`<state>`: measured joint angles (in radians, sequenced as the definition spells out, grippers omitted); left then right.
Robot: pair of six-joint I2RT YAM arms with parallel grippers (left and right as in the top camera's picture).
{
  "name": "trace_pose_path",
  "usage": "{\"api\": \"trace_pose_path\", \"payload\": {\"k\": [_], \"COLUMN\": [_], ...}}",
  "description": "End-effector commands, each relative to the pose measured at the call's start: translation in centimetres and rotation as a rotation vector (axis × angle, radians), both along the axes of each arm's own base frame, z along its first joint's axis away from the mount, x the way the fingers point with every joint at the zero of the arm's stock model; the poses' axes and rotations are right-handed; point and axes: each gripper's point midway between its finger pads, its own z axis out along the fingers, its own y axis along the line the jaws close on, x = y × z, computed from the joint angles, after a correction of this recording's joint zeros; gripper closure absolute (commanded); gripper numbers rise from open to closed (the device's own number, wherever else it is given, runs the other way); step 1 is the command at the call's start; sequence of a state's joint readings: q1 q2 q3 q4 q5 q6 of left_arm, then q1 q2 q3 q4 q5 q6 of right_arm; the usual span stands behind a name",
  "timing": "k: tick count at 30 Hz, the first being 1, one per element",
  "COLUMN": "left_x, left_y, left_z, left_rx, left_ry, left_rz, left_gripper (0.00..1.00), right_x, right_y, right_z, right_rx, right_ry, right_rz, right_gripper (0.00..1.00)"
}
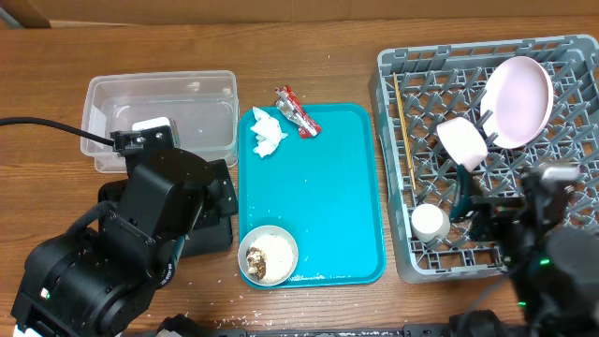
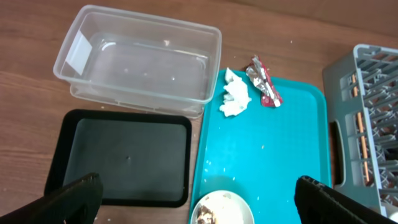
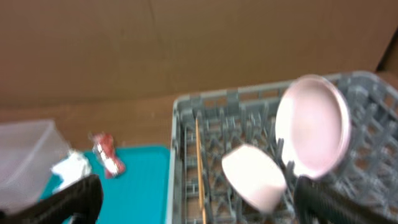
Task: Sort waste into correct bins and load items into the dishwasher
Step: 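Release the chopstick in the rack and retract the right arm to rest, then move the left gripper to the red snack wrapper and grasp it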
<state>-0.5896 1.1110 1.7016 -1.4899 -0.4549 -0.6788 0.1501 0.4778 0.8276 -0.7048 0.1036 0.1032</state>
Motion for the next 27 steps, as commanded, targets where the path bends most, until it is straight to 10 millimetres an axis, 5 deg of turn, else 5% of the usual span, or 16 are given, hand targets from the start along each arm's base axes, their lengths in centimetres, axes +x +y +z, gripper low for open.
{"api": "trace_pose_path", "payload": {"k": [1, 6, 12, 19, 27], "left_x": [0.1, 0.1, 0.1, 0.1, 0.1], "left_y": [0.2, 0.2, 0.2, 0.2, 0.2], "left_z": [0.2, 0.2, 0.2, 0.2, 0.2], "left_rx": [0.005, 0.005, 0.005, 0.005, 0.005], "left_ry": [-0.010, -0.010, -0.010, -0.010, -0.010], "left_rz": [0.014, 0.014, 0.014, 0.014, 0.014], "left_gripper": [0.00, 0.00, 0.00, 0.00, 0.00], "right_x": [-0.2, -0.5, -0.3, 0.9, 1.6], "right_y": [-0.3, -0.4, -0.4, -0.2, 0.2], "right_z": [-4.1, -9.7, -12.7, -13.9, -12.9], "right_rx": [-0.002, -0.001, 0.005, 0.018, 0.039], "right_ry": [-0.028, -0.036, -0.083, -0.171, -0.289], "right_rz": [-0.014, -0.014, -0.014, -0.015, 0.000], "right_gripper": [0.00, 0.00, 0.00, 0.00, 0.00]}}
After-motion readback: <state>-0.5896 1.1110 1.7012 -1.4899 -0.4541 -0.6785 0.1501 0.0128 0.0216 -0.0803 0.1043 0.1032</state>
